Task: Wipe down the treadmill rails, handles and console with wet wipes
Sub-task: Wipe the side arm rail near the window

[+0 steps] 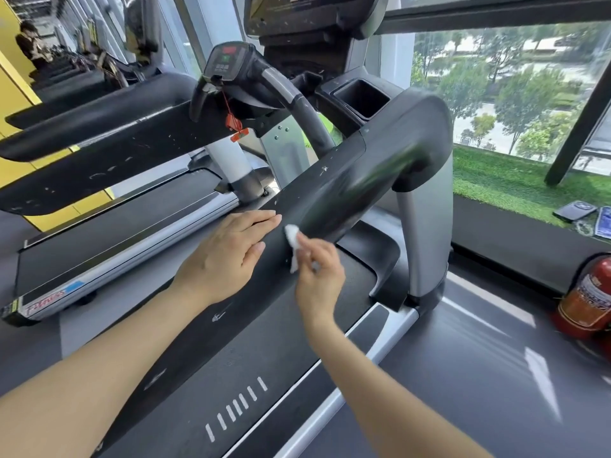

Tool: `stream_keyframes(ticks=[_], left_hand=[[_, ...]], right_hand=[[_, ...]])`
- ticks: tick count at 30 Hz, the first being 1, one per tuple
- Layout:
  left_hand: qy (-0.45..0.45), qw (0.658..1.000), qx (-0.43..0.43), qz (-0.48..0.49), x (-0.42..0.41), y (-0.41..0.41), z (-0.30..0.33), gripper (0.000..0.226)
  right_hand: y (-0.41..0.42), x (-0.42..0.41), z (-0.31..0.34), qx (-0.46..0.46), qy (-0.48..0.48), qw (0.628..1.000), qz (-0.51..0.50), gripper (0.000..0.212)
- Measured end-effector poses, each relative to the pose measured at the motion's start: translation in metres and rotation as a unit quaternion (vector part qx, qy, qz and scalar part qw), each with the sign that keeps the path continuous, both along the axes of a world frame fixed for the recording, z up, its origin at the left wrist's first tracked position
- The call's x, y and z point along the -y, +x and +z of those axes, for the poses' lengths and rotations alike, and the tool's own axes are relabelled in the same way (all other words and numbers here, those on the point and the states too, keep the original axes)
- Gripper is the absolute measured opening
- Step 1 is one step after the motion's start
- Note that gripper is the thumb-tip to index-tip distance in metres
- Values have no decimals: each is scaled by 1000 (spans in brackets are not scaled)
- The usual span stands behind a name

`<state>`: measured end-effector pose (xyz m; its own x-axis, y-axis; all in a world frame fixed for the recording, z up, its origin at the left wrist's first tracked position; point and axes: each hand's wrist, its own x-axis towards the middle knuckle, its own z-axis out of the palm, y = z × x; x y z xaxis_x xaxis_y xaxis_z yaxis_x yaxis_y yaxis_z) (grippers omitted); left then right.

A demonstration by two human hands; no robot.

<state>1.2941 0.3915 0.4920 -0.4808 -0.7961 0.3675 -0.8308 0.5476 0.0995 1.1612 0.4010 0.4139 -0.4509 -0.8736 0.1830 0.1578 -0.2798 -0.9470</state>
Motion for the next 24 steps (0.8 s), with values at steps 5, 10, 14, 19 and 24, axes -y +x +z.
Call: stream_keyframes(ticks=[5, 10, 14, 19, 24], left_hand=[[-1, 1000, -13, 1, 0, 0, -2, 47], [4, 1000, -18, 5, 1, 2, -2, 47], [4, 1000, -24, 5, 1, 2, -4, 47], [6, 999, -40, 12, -1, 2, -2, 43], [17, 997, -79, 13, -8, 7, 1, 36]], right_hand=[[-22, 31, 7, -25, 19, 999, -25, 25], [-34, 55, 31, 7, 33, 997, -75, 27], [7, -6, 14, -123, -89, 988, -6, 22], [-22, 35, 29, -70, -22, 996, -46, 24], [-18, 41, 28, -43, -4, 996, -75, 29]])
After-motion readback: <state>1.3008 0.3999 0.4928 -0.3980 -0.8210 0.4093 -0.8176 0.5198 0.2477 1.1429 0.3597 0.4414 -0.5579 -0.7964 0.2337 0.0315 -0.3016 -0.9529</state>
